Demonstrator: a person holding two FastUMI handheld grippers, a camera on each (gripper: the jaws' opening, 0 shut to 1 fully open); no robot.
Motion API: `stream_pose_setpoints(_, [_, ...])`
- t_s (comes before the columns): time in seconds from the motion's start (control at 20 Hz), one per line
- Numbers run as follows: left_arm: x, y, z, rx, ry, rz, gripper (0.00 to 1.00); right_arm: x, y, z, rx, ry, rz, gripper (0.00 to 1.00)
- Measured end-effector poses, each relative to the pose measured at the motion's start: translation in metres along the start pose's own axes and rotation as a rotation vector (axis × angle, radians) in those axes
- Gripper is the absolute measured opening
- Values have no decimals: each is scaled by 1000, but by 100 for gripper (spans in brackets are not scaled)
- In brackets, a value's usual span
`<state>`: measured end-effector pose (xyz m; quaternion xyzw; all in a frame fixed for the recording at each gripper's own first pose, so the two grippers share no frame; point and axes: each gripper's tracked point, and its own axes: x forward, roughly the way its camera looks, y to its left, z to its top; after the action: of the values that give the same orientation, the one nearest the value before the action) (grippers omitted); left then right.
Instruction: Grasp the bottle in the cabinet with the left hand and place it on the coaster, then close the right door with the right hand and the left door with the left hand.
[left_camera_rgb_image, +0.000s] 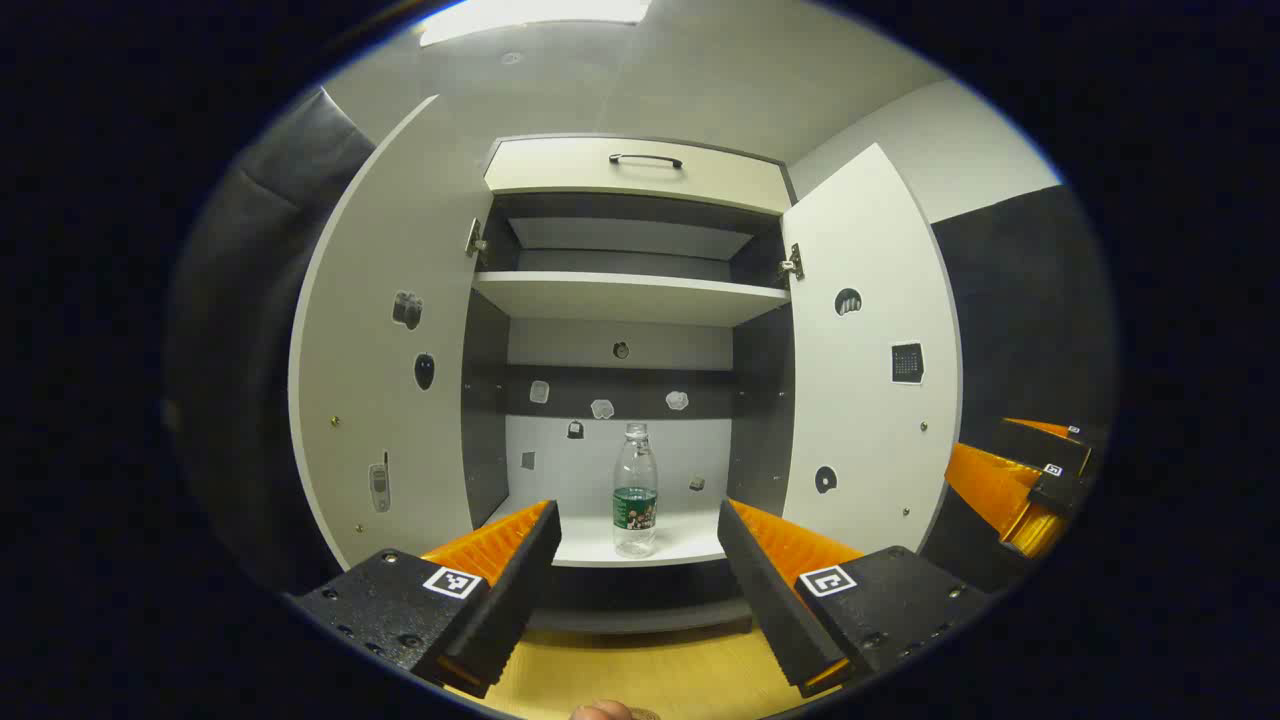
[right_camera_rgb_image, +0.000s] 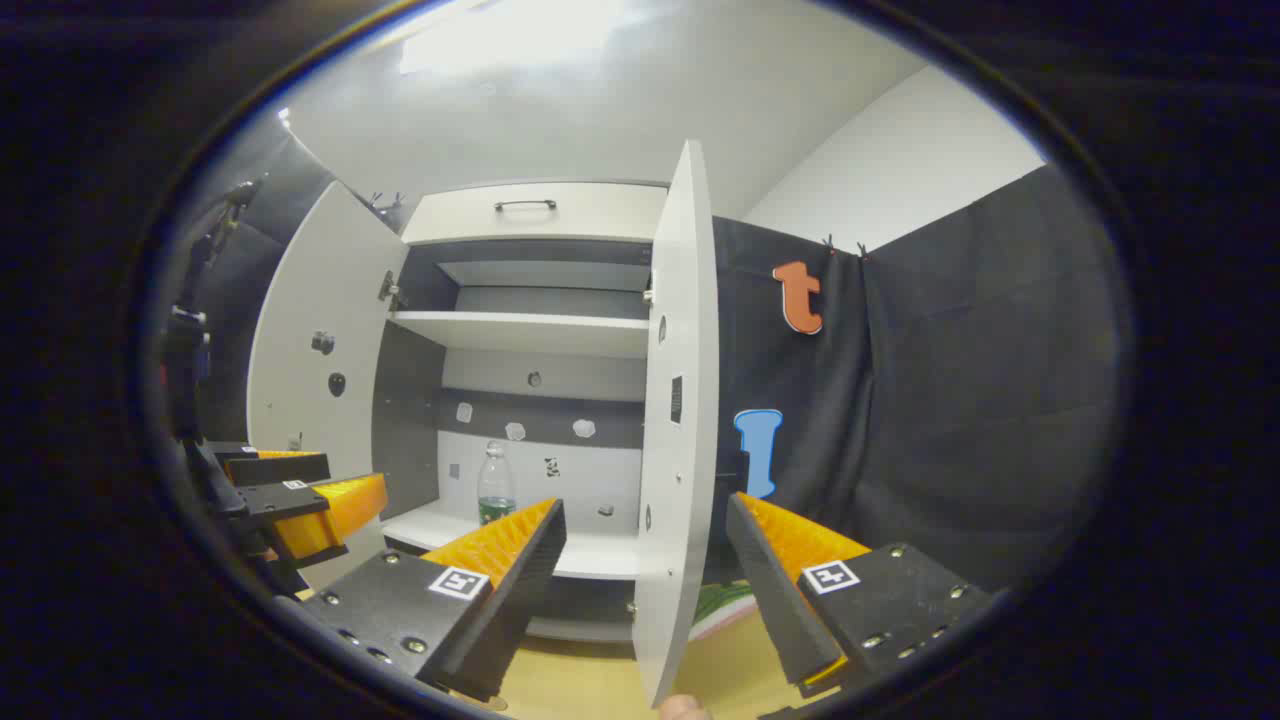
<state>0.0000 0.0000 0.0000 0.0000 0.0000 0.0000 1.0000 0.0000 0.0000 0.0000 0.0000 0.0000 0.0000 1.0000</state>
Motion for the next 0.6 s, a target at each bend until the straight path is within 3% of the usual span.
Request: stream_pose_setpoints(0.6, [2,17,8,9,-7,20,99,3,11,5,-10,7,1,95])
